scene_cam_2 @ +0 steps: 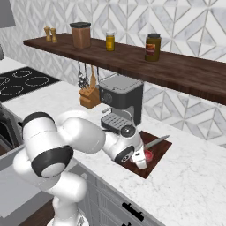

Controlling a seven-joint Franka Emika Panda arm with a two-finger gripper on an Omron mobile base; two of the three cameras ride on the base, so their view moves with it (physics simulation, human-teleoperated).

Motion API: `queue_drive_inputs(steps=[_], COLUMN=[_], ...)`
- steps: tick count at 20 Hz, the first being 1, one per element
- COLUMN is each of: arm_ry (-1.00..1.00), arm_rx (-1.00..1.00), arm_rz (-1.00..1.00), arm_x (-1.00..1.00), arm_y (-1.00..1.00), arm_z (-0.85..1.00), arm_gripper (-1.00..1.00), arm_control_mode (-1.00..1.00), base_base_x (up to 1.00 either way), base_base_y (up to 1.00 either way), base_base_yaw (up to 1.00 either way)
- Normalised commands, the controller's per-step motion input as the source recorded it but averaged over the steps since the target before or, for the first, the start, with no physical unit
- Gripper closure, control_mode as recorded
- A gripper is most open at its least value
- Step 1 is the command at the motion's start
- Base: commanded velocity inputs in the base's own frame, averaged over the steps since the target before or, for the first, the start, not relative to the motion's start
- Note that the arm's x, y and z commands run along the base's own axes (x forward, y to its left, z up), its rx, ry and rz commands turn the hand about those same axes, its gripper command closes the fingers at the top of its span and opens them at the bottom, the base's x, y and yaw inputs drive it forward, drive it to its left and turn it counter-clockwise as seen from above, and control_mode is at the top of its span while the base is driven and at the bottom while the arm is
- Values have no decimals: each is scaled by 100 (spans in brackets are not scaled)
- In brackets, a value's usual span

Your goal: Pick up the knife from the drawer and place it on the cutting board. Then place the meat from the plate to the cutting board.

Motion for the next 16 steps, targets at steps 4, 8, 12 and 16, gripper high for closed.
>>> queue_drive_inputs(steps=[4,8,12,16], arm_ry=[0,1,0,-1], arm_rx=[8,7,1,0], arm_rz=[0,0,1,3], arm_x=[0,-10,-43,-70], arm_y=[-10,-10,0,16], arm_z=[30,78,66,22], arm_gripper=[-100,-100,-100,-100], arm_control_mode=[-100,-100,-100,-100], base_base_x=[0,0,0,0], base_base_y=[0,0,0,0], base_base_yaw=[0,0,0,0])
